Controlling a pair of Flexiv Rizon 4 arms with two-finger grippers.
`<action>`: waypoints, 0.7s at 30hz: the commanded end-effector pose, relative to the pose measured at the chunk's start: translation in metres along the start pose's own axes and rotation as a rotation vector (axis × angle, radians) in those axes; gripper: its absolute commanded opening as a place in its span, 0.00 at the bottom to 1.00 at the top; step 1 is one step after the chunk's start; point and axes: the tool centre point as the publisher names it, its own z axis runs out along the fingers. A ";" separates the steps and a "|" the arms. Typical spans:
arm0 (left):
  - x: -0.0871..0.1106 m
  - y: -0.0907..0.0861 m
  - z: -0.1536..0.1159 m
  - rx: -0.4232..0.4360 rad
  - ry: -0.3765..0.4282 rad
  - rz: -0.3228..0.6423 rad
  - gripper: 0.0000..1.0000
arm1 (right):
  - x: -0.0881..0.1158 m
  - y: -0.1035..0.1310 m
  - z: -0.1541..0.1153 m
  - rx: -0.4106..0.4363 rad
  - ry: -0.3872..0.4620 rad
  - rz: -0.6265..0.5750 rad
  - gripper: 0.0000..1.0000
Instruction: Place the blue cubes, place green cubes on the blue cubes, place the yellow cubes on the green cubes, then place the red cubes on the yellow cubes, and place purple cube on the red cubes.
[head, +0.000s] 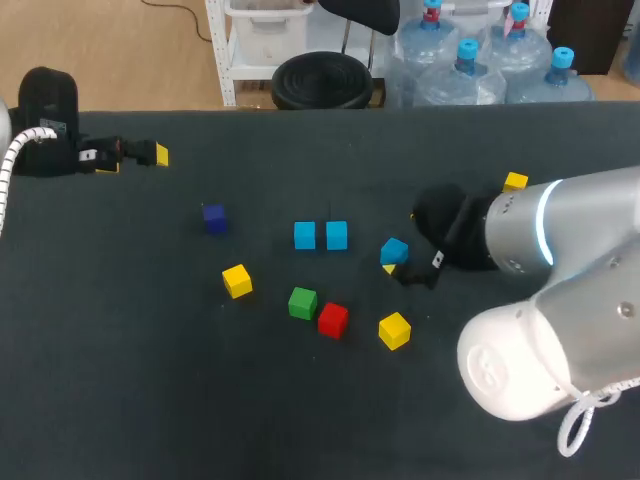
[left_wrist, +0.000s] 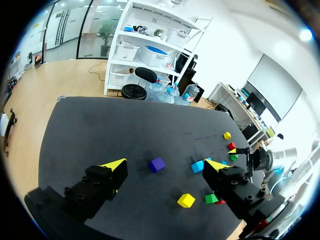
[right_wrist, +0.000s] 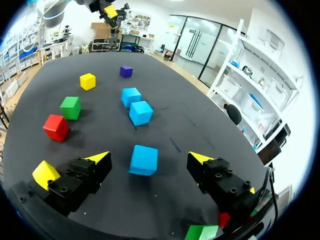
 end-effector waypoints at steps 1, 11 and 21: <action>-0.001 -0.001 0.000 -0.006 0.004 -0.002 1.00 | 0.002 -0.005 0.012 -0.004 -0.002 0.014 1.00; -0.001 -0.001 0.000 -0.006 0.004 -0.002 1.00 | 0.009 -0.006 0.020 0.006 0.009 0.052 1.00; -0.001 -0.001 0.000 -0.006 0.004 -0.002 1.00 | 0.011 -0.003 0.027 0.005 0.012 0.069 1.00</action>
